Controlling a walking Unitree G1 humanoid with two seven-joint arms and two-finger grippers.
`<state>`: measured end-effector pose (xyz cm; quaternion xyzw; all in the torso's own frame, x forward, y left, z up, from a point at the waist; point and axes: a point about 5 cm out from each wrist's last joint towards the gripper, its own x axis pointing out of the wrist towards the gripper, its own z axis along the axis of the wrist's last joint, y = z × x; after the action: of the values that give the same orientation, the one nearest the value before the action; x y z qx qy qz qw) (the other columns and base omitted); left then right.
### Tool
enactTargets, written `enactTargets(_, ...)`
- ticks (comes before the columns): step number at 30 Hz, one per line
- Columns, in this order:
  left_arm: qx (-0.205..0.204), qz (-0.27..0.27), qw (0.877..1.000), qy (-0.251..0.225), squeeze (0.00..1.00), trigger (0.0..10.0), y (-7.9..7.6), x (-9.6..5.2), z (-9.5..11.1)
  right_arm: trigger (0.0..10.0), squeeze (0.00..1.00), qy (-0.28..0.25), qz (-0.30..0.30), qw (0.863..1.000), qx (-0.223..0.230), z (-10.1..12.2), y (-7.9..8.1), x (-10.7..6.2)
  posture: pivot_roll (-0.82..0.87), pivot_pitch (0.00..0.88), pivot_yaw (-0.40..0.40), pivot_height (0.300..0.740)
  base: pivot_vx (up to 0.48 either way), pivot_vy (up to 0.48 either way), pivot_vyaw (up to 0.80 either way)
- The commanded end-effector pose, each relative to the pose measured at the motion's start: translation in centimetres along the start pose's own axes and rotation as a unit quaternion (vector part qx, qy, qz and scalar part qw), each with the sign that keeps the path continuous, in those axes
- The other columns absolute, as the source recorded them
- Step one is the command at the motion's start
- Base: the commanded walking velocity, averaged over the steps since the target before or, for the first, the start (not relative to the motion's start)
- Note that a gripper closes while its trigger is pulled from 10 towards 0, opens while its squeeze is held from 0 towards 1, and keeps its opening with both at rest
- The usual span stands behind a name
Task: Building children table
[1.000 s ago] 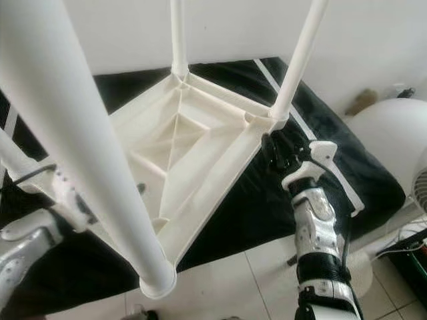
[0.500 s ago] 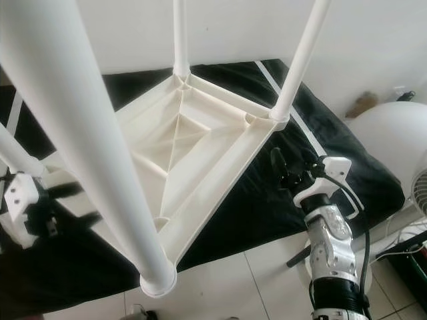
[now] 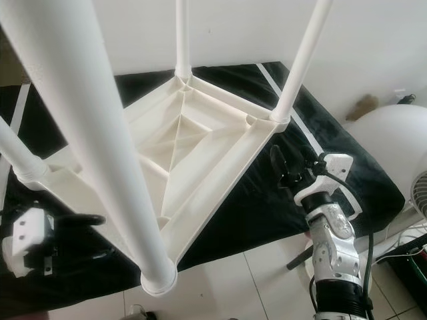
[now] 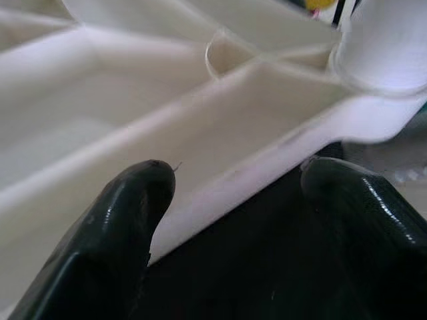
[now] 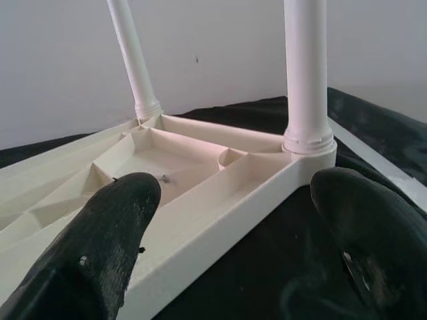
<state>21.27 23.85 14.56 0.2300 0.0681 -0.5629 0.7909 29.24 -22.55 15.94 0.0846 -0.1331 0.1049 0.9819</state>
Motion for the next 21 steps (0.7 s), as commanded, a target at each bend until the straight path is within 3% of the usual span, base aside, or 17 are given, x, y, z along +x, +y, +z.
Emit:
enactTargets(1,0.009,-0.023,0.999,0.022,0.00,10.0,0.0,0.2,-0.5,10.0,0.00,0.002,-0.005,1.000,0.002,0.1,-0.1,-0.3,0.03,0.070,-0.030,0.740,0.000,0.000,0.00)
enactTargets(13,0.011,0.029,0.997,0.074,0.00,10.0,2.4,0.8,-2.0,10.0,0.00,0.005,-0.011,1.000,0.000,0.2,0.0,-0.4,0.03,0.078,-0.024,0.740,0.000,0.000,0.00)
enactTargets(21,-0.039,0.059,0.987,0.141,0.00,10.0,4.3,0.7,-3.4,10.0,0.00,0.014,-0.003,1.000,-0.009,0.3,0.1,-0.5,0.02,0.084,-0.026,0.740,0.000,0.000,0.00)
